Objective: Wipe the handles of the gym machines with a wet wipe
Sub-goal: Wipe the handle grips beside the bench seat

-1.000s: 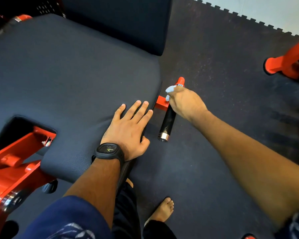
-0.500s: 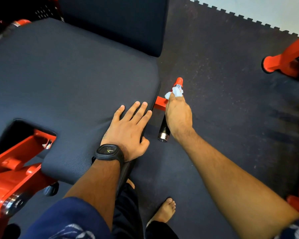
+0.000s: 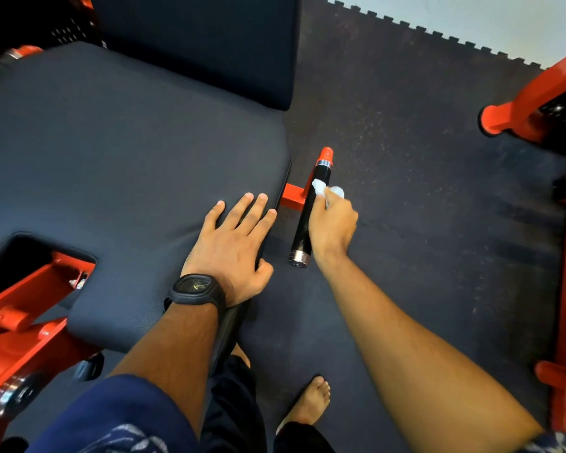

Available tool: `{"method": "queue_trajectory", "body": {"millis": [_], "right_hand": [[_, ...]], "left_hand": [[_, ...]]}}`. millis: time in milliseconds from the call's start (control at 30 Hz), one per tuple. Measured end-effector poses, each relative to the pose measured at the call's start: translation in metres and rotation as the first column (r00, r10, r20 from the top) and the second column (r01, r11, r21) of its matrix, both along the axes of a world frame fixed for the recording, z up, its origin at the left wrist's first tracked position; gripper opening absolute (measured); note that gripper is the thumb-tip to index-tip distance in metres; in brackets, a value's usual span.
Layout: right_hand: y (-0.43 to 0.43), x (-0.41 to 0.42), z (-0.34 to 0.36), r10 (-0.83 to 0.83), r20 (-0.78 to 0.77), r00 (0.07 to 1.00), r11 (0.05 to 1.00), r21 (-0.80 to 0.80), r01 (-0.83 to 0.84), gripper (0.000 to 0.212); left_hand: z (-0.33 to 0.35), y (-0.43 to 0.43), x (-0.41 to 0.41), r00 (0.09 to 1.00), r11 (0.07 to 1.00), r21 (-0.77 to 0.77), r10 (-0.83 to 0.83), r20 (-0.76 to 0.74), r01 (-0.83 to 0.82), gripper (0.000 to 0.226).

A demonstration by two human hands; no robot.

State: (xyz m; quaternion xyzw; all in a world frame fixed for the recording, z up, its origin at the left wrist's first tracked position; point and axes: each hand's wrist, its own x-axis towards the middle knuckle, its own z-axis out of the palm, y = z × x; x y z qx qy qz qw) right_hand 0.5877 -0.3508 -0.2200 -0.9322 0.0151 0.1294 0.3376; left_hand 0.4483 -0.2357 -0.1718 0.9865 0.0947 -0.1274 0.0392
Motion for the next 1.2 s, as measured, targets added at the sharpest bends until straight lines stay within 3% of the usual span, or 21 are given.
{"method": "queue_trajectory", "body": {"millis": [67,200,300,433,533,667,733,833,933,1000,1100,1133,1200], "right_hand": [[-0.002,-0.009,0.0,0.006,-0.003,1.0,1.0,-0.03,-0.006,0.03],[0.006,0.0,0.009,-0.145,-0.125,0.982,0.988,0.026,0.149,0.03],[-0.003,-0.031,0.014,-0.141,-0.142,0.98,0.989,0.014,0.145,0.033],[-0.004,-0.021,0.02,-0.28,-0.263,0.923,0.951,0.056,0.304,0.035],[-0.005,-0.042,0.017,-0.217,-0.235,0.948,0.976,-0.023,0.217,0.036],[-0.017,-0.09,0.024,0.029,-0.017,0.999,0.989,-0.144,-0.031,0.039],[-0.017,-0.093,0.03,0.051,0.008,0.999,0.986,-0.16,-0.049,0.034],[-0.019,-0.099,0.039,0.038,0.023,0.999,0.993,-0.117,-0.035,0.027],[-0.024,-0.108,0.062,0.07,0.083,0.994,0.995,0.067,-0.075,0.04],[-0.022,-0.11,0.085,0.045,0.024,0.999,0.965,0.258,-0.05,0.04],[-0.014,-0.105,0.115,-0.037,-0.143,0.989,0.887,0.451,0.098,0.038],[-0.013,-0.101,0.122,-0.059,-0.177,0.982,0.87,0.474,0.137,0.04],[-0.018,-0.092,0.141,-0.092,-0.218,0.972,0.831,0.521,0.196,0.044]], "left_hand": [[0.0,-0.001,0.0,1.0,1.0,0.002,-0.004,0.002,0.004,0.081],[-0.001,-0.001,-0.001,1.0,1.0,0.005,-0.005,0.011,0.005,0.081],[-0.002,0.001,-0.001,1.0,1.0,0.001,-0.007,0.015,0.007,0.081],[0.0,0.0,-0.001,1.0,1.0,-0.015,-0.009,0.002,0.009,0.081],[0.001,0.001,-0.001,1.0,1.0,-0.025,-0.006,-0.006,0.006,0.081],[0.002,0.0,-0.001,1.0,0.999,-0.046,-0.017,-0.024,0.016,0.079],[0.004,0.0,-0.001,0.999,0.998,-0.054,-0.021,-0.038,0.019,0.077],[0.008,0.0,-0.001,0.997,0.996,-0.086,-0.042,-0.065,0.036,0.067],[0.017,-0.002,-0.005,0.997,0.976,-0.216,-0.042,-0.06,0.028,0.053],[0.029,-0.013,-0.008,0.994,0.895,-0.432,0.108,-0.026,-0.109,0.044],[0.065,-0.036,-0.006,0.88,0.521,-0.78,0.47,-0.076,-0.345,0.029],[0.075,-0.043,-0.004,0.842,0.413,-0.839,0.531,-0.094,-0.355,0.026],[0.096,-0.051,0.001,0.81,0.334,-0.884,0.581,-0.079,-0.326,0.027]]}}
